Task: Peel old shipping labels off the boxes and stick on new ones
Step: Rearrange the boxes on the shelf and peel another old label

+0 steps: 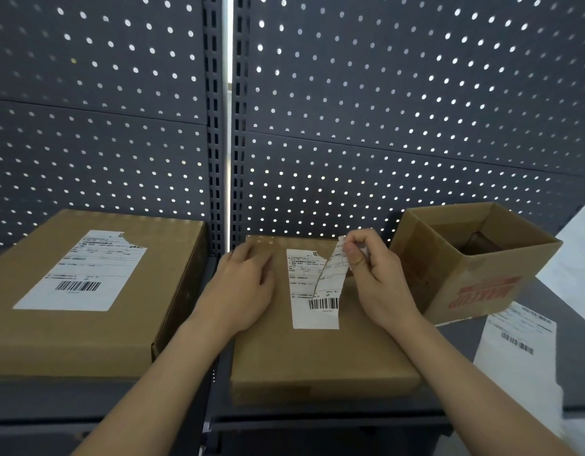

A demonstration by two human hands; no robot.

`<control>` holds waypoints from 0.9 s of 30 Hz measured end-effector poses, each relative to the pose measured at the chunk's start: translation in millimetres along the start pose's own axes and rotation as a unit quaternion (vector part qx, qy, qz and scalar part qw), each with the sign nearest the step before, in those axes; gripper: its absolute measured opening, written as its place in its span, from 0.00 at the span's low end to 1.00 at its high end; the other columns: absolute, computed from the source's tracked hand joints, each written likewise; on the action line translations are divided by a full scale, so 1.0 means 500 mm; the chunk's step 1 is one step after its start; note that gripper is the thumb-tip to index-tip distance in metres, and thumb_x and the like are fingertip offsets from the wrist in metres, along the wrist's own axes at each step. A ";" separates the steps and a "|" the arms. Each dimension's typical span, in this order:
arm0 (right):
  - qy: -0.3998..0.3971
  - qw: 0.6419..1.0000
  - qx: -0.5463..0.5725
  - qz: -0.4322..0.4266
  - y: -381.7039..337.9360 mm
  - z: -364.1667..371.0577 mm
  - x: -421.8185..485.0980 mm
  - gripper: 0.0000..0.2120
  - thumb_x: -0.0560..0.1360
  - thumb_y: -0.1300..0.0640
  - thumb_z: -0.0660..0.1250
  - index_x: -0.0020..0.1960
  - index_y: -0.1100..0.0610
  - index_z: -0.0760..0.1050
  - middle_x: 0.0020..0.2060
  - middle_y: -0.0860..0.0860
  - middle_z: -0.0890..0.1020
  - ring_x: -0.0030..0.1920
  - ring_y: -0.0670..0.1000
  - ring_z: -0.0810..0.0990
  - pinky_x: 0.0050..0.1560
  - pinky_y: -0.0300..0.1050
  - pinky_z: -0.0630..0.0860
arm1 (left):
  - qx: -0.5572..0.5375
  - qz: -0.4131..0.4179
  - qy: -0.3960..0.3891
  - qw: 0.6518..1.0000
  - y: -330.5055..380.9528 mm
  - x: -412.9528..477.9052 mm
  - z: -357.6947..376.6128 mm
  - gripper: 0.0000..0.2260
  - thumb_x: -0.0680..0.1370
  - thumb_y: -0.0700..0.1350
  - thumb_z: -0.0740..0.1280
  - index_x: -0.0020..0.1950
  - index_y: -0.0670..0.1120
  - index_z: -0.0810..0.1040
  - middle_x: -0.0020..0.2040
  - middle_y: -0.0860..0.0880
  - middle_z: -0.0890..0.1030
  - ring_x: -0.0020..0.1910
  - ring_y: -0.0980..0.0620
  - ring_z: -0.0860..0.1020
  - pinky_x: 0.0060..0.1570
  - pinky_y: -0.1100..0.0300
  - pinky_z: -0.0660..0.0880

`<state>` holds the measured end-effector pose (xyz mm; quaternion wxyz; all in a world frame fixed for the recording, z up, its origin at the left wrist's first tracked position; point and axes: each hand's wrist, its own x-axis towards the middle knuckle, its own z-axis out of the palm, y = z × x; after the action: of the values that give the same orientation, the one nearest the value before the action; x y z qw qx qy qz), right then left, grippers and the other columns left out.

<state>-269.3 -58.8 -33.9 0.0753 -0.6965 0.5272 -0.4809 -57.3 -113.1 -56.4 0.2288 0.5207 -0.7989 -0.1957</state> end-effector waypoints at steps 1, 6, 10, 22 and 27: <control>-0.003 1.000 0.008 0.002 -0.002 0.000 0.000 0.06 0.81 0.47 0.56 0.47 0.45 0.69 0.35 0.47 0.77 0.33 0.46 0.73 0.35 0.48 0.70 | -0.016 -0.002 0.002 1.000 0.003 -0.006 0.002 0.22 0.82 0.50 0.57 0.76 0.55 0.62 0.78 0.50 0.57 0.76 0.46 0.58 0.70 0.51 0.61; -0.004 1.000 0.024 -0.004 -0.015 0.006 -0.003 0.08 0.82 0.48 0.56 0.46 0.40 0.68 0.37 0.40 0.77 0.35 0.43 0.74 0.33 0.44 0.72 | -0.001 -0.009 0.035 0.999 0.024 -0.015 0.014 0.19 0.83 0.48 0.54 0.74 0.52 0.65 0.78 0.48 0.57 0.67 0.45 0.71 0.58 0.54 0.70; 0.022 0.997 0.077 -0.019 -0.029 0.007 -0.005 0.08 0.82 0.58 0.57 0.47 0.46 0.69 0.39 0.36 0.77 0.39 0.39 0.77 0.35 0.29 0.72 | 0.026 -0.014 0.019 0.999 0.023 -0.006 0.019 0.18 0.83 0.47 0.53 0.73 0.49 0.66 0.79 0.46 0.55 0.61 0.43 0.76 0.56 0.52 0.74; 0.168 0.980 0.102 0.005 -0.025 -0.002 0.027 0.07 0.84 0.57 0.57 0.49 0.48 0.70 0.36 0.49 0.76 0.37 0.44 0.77 0.41 0.40 0.76 | 0.023 -0.059 0.007 0.998 0.033 -0.008 0.034 0.20 0.82 0.44 0.52 0.74 0.48 0.62 0.80 0.45 0.49 0.64 0.36 0.72 0.55 0.46 0.72; 0.033 0.990 0.126 0.054 -0.013 0.013 0.022 0.03 0.84 0.55 0.58 0.56 0.52 0.68 0.33 0.50 0.79 0.33 0.48 0.78 0.38 0.48 0.76 | 0.033 -0.065 0.014 0.997 0.036 -0.010 0.036 0.20 0.82 0.45 0.52 0.75 0.49 0.62 0.80 0.46 0.49 0.65 0.37 0.71 0.56 0.46 0.71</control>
<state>-260.2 -67.7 -26.8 0.1705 -0.6358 0.5013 -0.5615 -79.1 -100.5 -61.9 0.2090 0.5816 -0.7660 -0.1767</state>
